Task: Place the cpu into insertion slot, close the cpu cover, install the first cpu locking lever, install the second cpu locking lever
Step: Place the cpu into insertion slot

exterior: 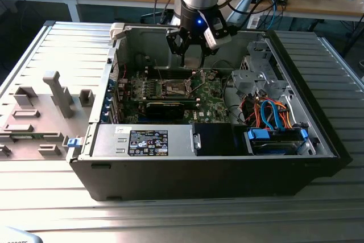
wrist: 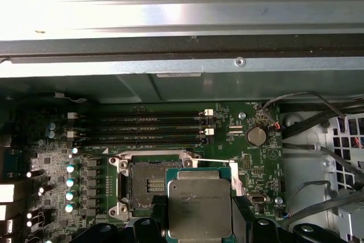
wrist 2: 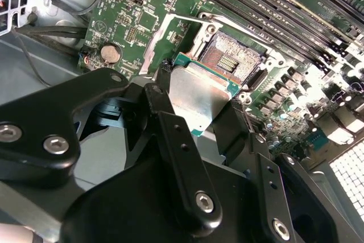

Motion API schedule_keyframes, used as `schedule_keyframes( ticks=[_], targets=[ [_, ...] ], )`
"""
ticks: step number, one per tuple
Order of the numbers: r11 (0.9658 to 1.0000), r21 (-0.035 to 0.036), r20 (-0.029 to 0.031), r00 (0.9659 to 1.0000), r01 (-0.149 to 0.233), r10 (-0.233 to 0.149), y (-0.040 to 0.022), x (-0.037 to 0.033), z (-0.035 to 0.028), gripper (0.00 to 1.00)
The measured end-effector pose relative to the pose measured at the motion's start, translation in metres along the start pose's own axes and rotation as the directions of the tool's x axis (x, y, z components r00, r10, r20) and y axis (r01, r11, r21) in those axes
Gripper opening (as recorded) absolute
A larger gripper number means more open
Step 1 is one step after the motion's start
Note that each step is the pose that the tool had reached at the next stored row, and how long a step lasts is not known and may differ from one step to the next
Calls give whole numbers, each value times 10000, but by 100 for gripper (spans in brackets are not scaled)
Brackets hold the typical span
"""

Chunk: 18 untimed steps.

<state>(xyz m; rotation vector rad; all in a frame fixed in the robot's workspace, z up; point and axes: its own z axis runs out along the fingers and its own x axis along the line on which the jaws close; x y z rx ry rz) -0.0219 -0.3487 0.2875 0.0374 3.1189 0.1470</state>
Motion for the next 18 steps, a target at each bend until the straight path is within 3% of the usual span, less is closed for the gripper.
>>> schedule_keyframes(
  ticks=[18],
  targets=[
    [10000, 0, 0, 10000, 0, 0, -3, 0, 31, 54]
  ],
)
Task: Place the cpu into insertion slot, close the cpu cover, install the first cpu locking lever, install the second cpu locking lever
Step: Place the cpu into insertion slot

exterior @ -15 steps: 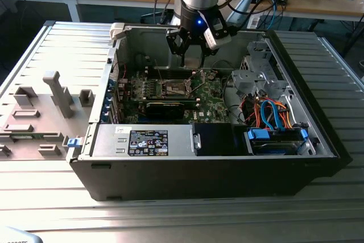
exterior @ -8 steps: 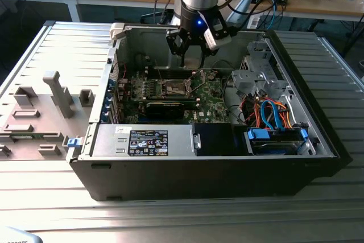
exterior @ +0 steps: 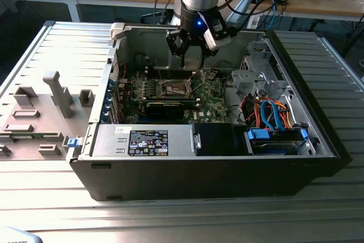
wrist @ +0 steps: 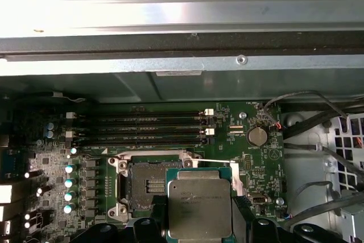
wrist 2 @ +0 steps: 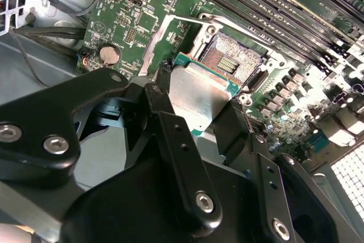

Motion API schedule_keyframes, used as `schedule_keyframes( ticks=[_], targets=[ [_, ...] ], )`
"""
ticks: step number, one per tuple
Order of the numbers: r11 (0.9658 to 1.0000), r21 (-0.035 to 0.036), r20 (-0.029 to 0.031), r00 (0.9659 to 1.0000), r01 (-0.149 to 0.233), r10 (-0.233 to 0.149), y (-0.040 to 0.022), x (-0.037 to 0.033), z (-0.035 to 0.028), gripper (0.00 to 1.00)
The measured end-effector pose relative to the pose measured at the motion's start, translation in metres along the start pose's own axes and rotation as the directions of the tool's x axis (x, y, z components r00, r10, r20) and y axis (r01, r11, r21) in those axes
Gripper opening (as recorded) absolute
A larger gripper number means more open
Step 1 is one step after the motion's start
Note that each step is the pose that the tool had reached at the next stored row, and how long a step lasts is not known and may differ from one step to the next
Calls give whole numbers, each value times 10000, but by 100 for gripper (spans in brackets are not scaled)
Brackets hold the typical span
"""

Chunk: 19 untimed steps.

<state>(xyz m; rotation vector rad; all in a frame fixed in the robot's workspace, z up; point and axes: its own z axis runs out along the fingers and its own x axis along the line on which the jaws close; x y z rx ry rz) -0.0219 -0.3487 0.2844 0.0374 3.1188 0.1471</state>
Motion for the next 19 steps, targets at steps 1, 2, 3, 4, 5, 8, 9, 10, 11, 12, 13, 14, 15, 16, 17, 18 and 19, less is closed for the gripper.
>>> schedule_keyframes(
  ticks=[1, 2, 3, 4, 5, 8, 9, 10, 11, 12, 13, 14, 15, 16, 17, 18, 19],
  targets=[
    [10000, 1, 0, 10000, 0, 0, 0, 0, 1, 54],
    [10000, 0, -1, 10000, 0, 0, 0, 0, 2, 54],
    [10000, 0, 0, 10000, 0, 0, 0, 0, 5, 54],
    [10000, 0, -1, 10000, 0, 0, -1, 0, 7, 54],
    [10000, 0, 0, 10000, 0, 0, -1, 0, 10, 54],
    [10000, 1, -1, 10000, 0, 0, -1, 0, 16, 54],
    [10000, 1, 0, 10000, 0, 0, -2, 0, 19, 54],
    [10000, 0, 0, 10000, 0, 0, -2, 0, 20, 54],
    [10000, 0, 0, 10000, 0, 0, -2, 0, 25, 54],
    [10000, 1, 0, 10000, 0, 0, -3, 1, 31, 54],
    [10000, 1, -1, 10000, 0, 0, -3, 1, 33, 54],
    [10000, 0, 0, 10000, 0, 0, -3, 1, 34, 54],
    [10000, 0, -1, 10000, 0, 0, -3, 1, 36, 54],
    [10000, 1, -1, 10000, 0, 0, -3, 1, 38, 54],
    [10000, 0, 0, 10000, 0, 0, -4, 1, 40, 54],
    [10000, 1, -1, 10000, 0, 0, -4, 1, 41, 54],
    [10000, 1, -1, 10000, 0, 0, -4, 1, 46, 54]
  ],
)
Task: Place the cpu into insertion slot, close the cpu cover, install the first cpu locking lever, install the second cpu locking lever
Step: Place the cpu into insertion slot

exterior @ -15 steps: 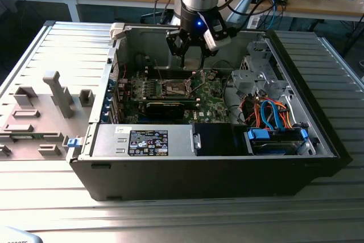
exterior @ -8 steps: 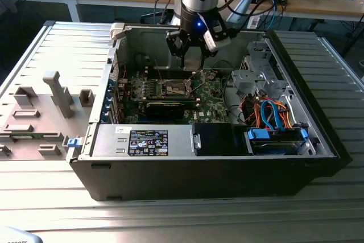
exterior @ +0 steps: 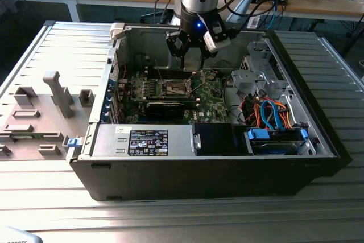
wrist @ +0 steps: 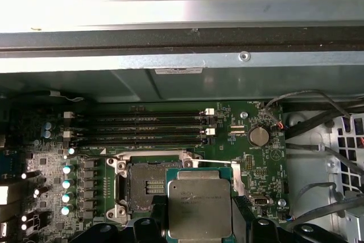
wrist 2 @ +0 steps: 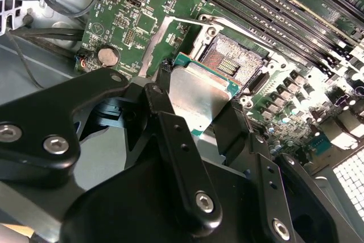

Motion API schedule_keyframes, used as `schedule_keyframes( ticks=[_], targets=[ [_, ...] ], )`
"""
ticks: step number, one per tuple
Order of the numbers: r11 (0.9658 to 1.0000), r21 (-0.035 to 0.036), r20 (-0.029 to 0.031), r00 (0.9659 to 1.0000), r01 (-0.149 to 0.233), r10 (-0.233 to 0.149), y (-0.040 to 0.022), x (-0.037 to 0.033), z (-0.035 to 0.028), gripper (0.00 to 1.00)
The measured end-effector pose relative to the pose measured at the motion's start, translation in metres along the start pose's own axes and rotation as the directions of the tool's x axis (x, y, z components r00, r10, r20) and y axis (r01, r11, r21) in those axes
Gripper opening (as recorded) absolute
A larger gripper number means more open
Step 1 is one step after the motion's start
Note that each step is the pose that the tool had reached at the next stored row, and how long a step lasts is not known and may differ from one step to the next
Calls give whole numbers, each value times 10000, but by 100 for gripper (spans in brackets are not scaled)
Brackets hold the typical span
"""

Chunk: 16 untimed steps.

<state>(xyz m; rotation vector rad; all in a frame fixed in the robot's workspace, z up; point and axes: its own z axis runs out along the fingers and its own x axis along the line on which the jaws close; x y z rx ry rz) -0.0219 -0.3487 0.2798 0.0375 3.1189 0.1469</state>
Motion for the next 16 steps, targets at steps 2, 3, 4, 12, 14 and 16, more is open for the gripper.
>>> schedule_keyframes(
  ticks=[2, 3, 4, 12, 14, 16],
  targets=[
    [10000, -1, 0, 10000, 0, 0, 0, 0, 1, 54],
    [10000, -1, 0, 10000, -3, 3, 0, 0, 1, 54],
    [10000, 0, 2, 10000, -10, 10, 0, 0, 1, 54],
    [10000, 1, 8, 10000, -76, 76, 0, 0, 1, 54],
    [9999, 2, 10, 9999, -103, 103, 0, 0, 2, 54],
    [9999, 2, 10, 9999, -105, 105, 0, 0, 2, 54]
  ],
)
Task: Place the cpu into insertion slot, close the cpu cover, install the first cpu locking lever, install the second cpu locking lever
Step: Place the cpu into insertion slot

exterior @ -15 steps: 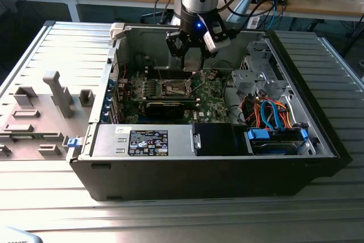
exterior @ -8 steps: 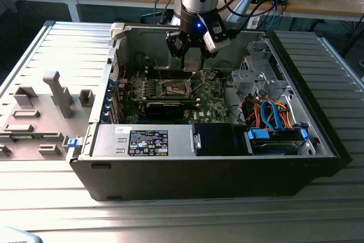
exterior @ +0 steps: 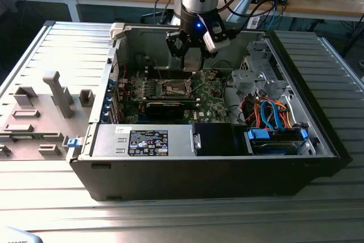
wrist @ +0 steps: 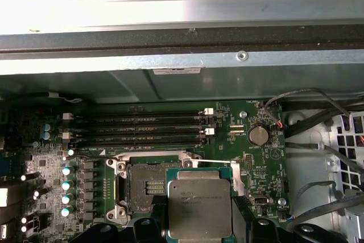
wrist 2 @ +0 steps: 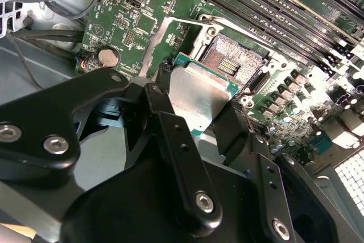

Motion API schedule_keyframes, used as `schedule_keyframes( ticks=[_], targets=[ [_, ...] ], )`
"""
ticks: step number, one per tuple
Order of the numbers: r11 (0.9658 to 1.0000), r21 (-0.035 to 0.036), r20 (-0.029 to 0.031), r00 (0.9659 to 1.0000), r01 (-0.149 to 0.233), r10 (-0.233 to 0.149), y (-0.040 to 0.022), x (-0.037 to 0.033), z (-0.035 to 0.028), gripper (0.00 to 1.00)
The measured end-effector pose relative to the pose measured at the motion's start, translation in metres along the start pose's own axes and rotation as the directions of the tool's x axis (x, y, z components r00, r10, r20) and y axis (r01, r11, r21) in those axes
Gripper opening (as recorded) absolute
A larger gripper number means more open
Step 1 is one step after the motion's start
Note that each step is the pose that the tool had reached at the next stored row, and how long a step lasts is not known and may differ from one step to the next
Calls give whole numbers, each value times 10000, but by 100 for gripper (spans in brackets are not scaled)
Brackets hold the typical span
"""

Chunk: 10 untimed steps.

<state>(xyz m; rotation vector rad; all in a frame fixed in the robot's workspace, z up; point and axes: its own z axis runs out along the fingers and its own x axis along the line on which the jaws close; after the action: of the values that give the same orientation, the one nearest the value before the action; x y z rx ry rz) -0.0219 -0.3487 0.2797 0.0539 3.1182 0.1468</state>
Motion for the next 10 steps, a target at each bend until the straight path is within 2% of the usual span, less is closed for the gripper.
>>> schedule_keyframes(
  ticks=[10],
  targets=[
    [10000, 1, 6, 10000, -58, 58, 0, 0, 0, 54]
  ],
)
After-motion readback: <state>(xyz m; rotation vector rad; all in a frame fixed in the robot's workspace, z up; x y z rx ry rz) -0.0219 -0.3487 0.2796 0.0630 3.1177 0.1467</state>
